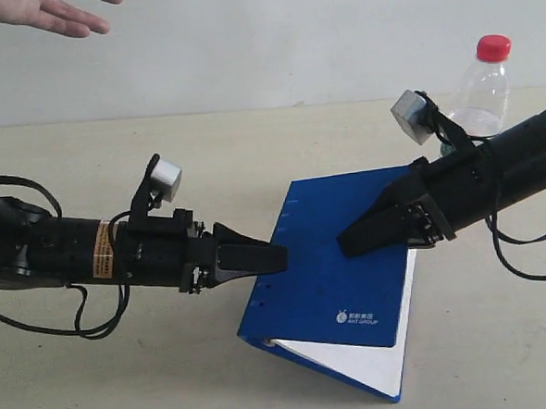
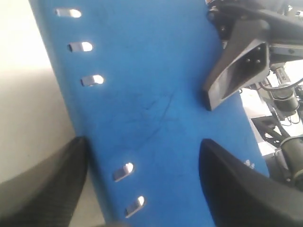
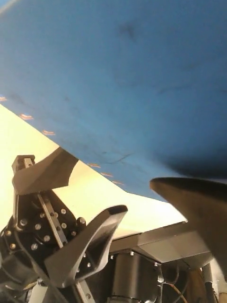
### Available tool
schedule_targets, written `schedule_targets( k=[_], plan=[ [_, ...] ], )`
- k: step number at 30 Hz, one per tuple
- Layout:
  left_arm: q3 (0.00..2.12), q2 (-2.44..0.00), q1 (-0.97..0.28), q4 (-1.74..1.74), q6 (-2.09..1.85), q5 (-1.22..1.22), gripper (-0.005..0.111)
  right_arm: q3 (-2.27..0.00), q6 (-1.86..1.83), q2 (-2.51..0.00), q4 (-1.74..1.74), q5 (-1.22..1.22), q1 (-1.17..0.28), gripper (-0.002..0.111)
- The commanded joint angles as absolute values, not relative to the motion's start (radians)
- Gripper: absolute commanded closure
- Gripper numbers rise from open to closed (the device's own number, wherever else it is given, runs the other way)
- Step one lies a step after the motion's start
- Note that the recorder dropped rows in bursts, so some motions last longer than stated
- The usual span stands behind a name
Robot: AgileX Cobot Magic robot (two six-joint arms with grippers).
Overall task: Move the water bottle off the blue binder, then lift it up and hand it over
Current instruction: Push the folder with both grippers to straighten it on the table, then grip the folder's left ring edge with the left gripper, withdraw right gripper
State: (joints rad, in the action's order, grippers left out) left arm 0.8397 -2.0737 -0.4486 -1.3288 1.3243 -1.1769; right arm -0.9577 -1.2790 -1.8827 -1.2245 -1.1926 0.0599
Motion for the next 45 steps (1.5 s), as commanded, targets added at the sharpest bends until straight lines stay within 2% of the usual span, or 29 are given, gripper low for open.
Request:
schedule_targets(
  k=[1,9,22,34,36,38,39,40,41,43,45],
  plan=[
    [0.855,-2.094,-0.463,-1.322,1.327,-1.198,0.044,-0.959,-1.292,-1.867,-1.244,-1.221,0.058,0.108],
    [0.870,-2.227,-0.463,-1.308,1.401,-1.221,0.044,-0.959,-1.289,-1.867,-1.244,-1.221,0.058,0.108],
    [0.899,-2.230,-0.470,-1.241,1.399,-1.221,0.044,-0.959,-1.288,-1.867,-1.251,-1.221,0.058,0.108],
    [1.092,-2.230,-0.611,-1.239,1.478,-1.221,0.045,-0.959,-1.259,-1.867,-1.191,-1.221,0.058,0.108],
    [1.110,-2.230,-0.629,-1.253,1.486,-1.221,0.053,-0.959,-1.249,-1.867,-1.191,-1.221,0.058,0.108],
    [1.118,-2.230,-0.636,-1.267,1.501,-1.221,0.067,-0.959,-1.234,-1.867,-1.191,-1.221,0.058,0.108],
    [1.121,-2.230,-0.636,-1.274,1.509,-1.221,0.084,-0.959,-1.209,-1.867,-1.191,-1.221,0.058,0.108],
    [1.121,-2.230,-0.636,-1.276,1.515,-1.221,0.095,-0.959,-1.197,-1.867,-1.191,-1.221,0.058,0.108],
    [1.121,-2.230,-0.636,-1.279,1.515,-1.221,0.101,-0.959,-1.189,-1.867,-1.191,-1.221,0.058,0.108],
    [1.121,-2.230,-0.632,-1.283,1.515,-1.221,0.101,-0.959,-1.190,-1.867,-1.191,-1.221,0.058,0.104],
    [1.121,-2.230,-0.619,-1.298,1.515,-1.221,0.101,-0.959,-1.190,-1.867,-1.191,-1.221,0.058,0.085]
  ],
)
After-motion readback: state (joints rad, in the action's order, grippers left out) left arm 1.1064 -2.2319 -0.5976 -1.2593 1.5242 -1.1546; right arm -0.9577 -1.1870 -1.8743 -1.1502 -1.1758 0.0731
